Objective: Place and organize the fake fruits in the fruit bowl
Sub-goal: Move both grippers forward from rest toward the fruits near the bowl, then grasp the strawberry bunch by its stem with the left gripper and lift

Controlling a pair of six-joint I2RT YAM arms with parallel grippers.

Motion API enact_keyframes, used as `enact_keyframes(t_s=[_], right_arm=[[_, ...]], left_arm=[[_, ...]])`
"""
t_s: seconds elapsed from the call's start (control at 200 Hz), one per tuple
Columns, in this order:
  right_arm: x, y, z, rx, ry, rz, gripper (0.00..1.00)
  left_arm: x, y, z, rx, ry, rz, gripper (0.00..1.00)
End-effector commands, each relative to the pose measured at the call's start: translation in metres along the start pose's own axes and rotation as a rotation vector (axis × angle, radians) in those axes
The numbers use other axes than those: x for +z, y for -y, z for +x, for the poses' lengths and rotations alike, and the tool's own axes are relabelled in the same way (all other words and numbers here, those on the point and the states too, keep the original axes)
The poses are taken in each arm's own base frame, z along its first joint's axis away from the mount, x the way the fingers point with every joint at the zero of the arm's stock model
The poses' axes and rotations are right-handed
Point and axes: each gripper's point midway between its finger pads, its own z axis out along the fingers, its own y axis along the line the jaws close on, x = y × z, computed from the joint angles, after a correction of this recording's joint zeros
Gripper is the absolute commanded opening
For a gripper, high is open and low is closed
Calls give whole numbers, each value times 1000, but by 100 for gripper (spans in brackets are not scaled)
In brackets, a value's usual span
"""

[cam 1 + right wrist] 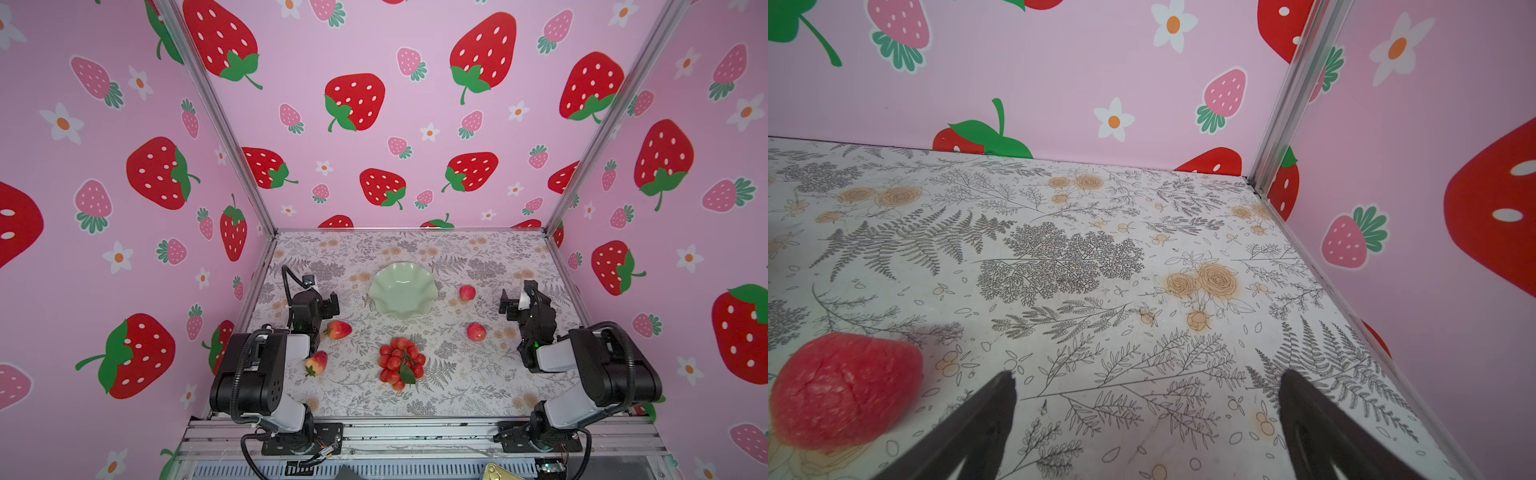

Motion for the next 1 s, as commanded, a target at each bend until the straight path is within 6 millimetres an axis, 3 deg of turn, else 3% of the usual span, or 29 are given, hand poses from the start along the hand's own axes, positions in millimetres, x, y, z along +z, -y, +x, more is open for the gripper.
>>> enact_keyframes(t_s=[0.0, 0.075, 0.145, 0.23, 0.34, 0.405, 0.475, 0.635, 0.72, 0.825, 0.996], right_arm=[[1, 2, -8, 11, 25, 0, 99], [-2, 0, -16, 9, 54, -14, 99], [-12, -4, -33, -3, 73, -47, 99], [-26, 0, -63, 82, 66, -54, 99], [-50, -34, -93, 124, 16, -209, 99], [-70, -64, -100, 140, -27, -325, 99], [-100, -93, -112, 171, -49, -476, 99], [-156, -147, -91, 242, -225, -814, 99], [-181, -166, -78, 259, -292, -950, 99], [-204, -177, -71, 272, -306, -1039, 99], [-241, -187, -62, 268, -305, -1195, 99]], left_arm=[[2, 2, -9, 9, 23, 11, 99], [-1, 3, -16, 12, 37, 3, 99], [-13, 3, -37, 54, 26, -67, 99], [-45, -1, -72, 60, 0, -209, 97], [-90, 18, -98, 70, -66, -221, 91], [-118, 40, -87, 56, -179, -104, 86], [-148, 78, -68, -10, -288, 126, 76], [-227, 162, -32, -15, -418, 615, 68], [-259, 185, -11, 90, -456, 743, 67], [-272, 197, 11, 202, -485, 790, 62], [-266, 216, 44, 271, -546, 817, 50]])
